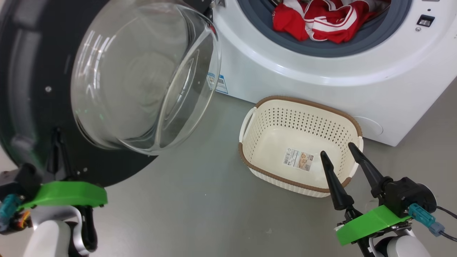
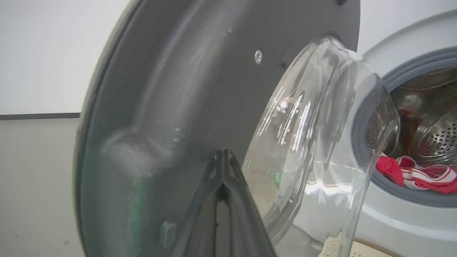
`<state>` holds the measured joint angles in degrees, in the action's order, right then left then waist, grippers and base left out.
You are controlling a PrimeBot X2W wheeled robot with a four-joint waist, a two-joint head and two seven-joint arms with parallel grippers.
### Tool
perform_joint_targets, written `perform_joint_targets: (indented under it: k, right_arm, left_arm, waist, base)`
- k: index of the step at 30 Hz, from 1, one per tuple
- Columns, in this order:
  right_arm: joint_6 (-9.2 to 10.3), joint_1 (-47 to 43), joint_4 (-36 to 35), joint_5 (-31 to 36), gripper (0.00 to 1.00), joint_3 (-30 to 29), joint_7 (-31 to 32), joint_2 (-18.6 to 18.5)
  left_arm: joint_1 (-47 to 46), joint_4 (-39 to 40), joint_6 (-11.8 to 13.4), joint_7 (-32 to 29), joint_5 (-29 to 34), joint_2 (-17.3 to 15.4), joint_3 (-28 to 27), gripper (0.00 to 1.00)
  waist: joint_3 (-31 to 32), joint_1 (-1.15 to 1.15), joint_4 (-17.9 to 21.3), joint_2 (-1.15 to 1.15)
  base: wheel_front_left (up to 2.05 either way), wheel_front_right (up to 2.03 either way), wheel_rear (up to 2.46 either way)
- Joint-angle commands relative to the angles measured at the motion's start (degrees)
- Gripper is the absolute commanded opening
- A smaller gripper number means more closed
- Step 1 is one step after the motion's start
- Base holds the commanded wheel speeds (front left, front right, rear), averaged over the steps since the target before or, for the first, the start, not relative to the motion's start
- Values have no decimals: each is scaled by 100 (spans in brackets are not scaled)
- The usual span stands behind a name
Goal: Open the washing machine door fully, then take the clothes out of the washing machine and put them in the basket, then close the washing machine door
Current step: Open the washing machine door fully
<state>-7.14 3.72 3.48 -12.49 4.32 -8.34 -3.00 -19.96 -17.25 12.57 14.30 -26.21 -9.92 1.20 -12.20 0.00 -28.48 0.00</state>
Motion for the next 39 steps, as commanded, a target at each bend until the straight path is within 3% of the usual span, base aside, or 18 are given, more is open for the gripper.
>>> perform_joint_targets:
  k: [1, 19, 39]
  right_arm:
    - [-35, 148, -189, 78, 100, 113, 19, 13]
    - [-35, 187, -542, 387, 100, 28, 383, 13]
    - [-35, 129, -655, 468, 100, 31, 545, 13]
  left_arm:
    - [-257, 85, 3, 69, 32, -224, -341, 0]
    - [-774, -523, -362, 70, 330, 15, -1186, 0]
    - [-1524, -1526, -740, 70, 703, -30, -2053, 0]
  waist:
    - [-39, 0, 2, 0]
    - [-484, 0, -55, 0]
    - [-590, 0, 21, 0]
  base:
    - [0, 0, 0]
    - [0, 0, 0]
    - [0, 0, 0]
